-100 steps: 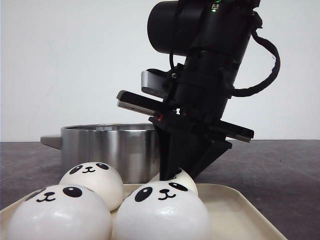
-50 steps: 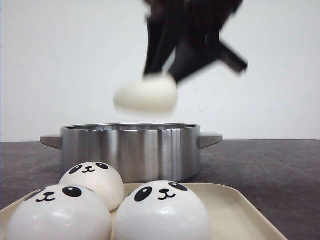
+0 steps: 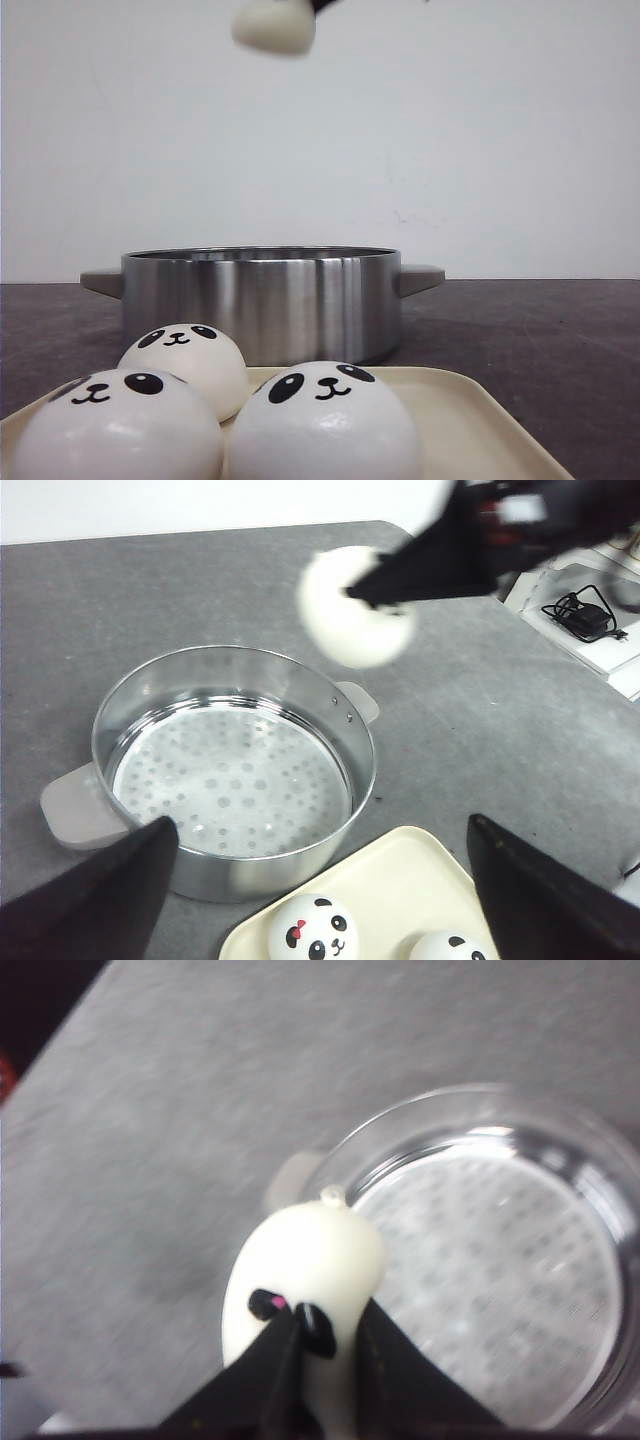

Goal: Steam buns
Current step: 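Lift the bun with the right gripper and carry it over the pot, then lower the bun into the steamer pot and open the right gripper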

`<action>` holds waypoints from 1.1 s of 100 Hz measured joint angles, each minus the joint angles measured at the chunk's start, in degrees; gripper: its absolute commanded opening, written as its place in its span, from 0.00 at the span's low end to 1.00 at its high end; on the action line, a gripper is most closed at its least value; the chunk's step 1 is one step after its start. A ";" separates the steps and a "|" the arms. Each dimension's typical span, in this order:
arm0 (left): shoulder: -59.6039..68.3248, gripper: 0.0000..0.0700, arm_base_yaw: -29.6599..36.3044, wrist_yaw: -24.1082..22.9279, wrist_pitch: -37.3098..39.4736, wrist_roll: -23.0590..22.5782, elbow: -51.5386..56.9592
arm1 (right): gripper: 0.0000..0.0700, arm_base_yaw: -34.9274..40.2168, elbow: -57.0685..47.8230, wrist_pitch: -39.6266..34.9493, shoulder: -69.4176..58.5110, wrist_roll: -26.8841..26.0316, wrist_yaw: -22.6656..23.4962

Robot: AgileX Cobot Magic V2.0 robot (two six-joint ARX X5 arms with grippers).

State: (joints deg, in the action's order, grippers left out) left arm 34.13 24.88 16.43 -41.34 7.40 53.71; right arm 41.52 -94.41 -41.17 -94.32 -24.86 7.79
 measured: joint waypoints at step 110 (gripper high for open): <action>0.04 0.79 0.00 0.00 -3.13 0.00 0.00 | 0.08 -6.23 -3.37 3.98 -25.40 -0.02 -7.74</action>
State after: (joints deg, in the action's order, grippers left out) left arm 34.17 24.88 16.43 -44.47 7.40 53.71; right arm 35.29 -97.78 -37.19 -119.72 -24.88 0.05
